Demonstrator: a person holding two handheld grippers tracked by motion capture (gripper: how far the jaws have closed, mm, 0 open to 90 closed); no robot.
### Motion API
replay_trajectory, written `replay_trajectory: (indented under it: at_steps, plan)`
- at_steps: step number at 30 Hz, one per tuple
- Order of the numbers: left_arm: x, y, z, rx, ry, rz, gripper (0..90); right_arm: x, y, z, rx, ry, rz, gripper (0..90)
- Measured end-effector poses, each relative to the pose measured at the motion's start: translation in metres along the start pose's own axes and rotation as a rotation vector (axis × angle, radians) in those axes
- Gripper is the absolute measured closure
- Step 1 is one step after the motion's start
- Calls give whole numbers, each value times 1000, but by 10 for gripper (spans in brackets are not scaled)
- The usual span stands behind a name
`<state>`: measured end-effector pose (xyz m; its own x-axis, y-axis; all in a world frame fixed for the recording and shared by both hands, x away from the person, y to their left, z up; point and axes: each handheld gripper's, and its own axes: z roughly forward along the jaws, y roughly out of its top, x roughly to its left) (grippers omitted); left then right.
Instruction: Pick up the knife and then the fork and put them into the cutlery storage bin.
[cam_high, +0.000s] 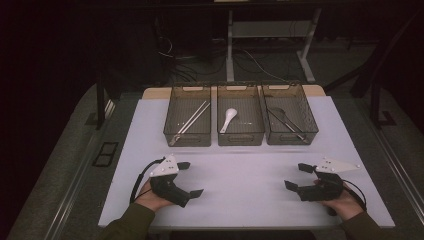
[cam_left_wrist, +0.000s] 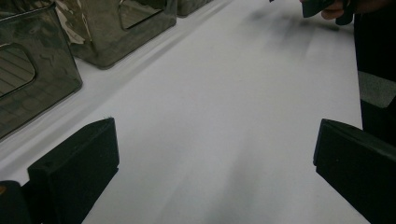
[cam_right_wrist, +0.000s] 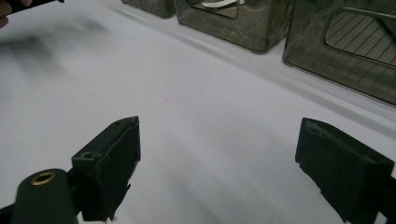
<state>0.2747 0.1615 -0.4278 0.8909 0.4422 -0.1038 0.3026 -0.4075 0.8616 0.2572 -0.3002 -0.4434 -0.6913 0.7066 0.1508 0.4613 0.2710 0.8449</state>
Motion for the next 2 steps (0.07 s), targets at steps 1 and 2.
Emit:
replay_trajectory:
  at_steps: [1,2]
  plan:
    - [0,0,0,0,0,-1,0,0,0,0,0,1,0,140]
    - [0,0,0,-1,0,-1,0,0,0,0,-2,1,1,140]
